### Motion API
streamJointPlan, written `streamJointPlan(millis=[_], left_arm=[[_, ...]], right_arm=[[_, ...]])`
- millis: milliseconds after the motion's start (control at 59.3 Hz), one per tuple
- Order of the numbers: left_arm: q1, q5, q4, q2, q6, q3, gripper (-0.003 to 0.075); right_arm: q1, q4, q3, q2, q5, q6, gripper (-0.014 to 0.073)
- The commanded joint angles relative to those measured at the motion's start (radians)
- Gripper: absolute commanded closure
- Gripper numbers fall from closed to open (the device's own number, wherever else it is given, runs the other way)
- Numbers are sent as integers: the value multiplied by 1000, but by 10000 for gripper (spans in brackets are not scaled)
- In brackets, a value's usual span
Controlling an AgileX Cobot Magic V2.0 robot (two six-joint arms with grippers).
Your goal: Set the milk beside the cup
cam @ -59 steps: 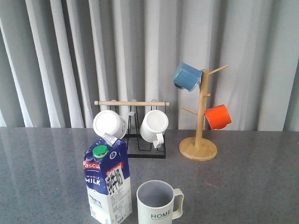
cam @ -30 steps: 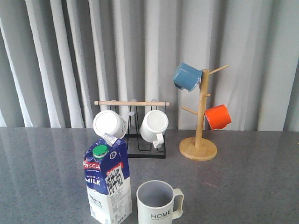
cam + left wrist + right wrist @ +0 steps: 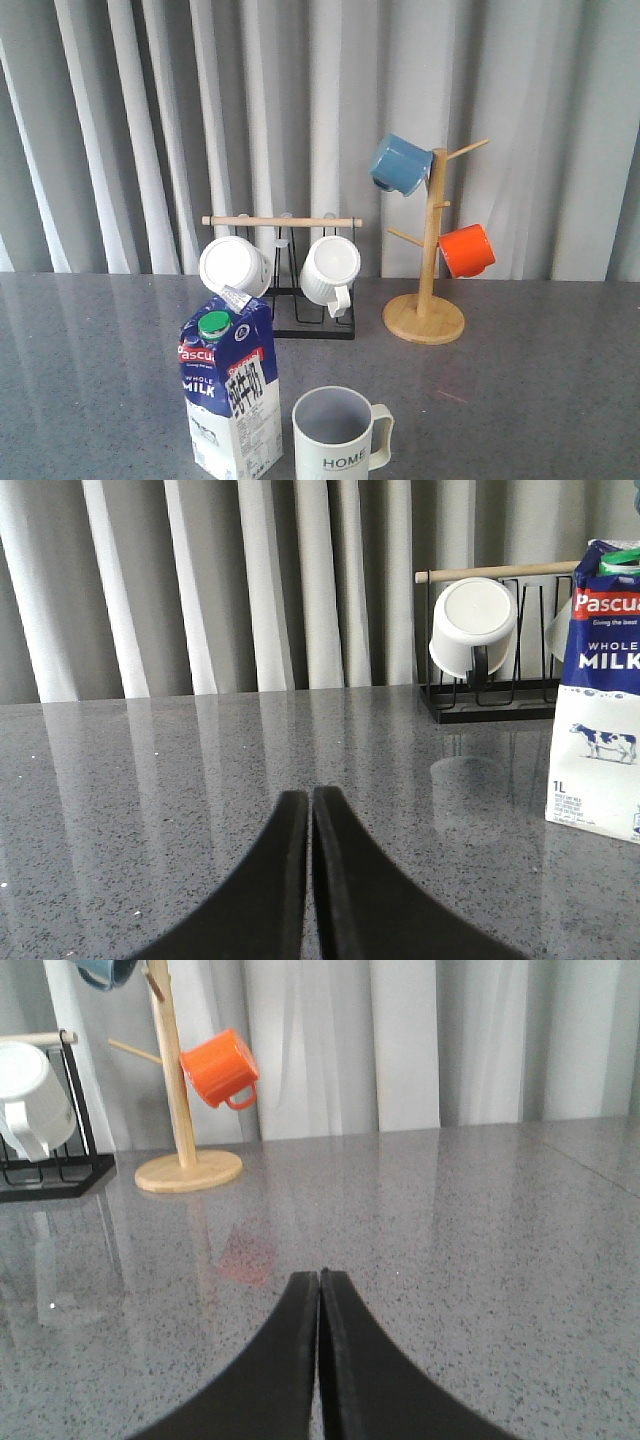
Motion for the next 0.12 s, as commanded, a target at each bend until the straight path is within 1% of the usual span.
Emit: streamJointPlan(millis=[0,101], left_arm=[[1,-73,-11,-12,-7,-25,727],[1,-73,-11,-12,-7,-25,727]], right_arm=[[-4,-7,9,-13,-91,1,598],[-4,-7,9,-13,-91,1,598]])
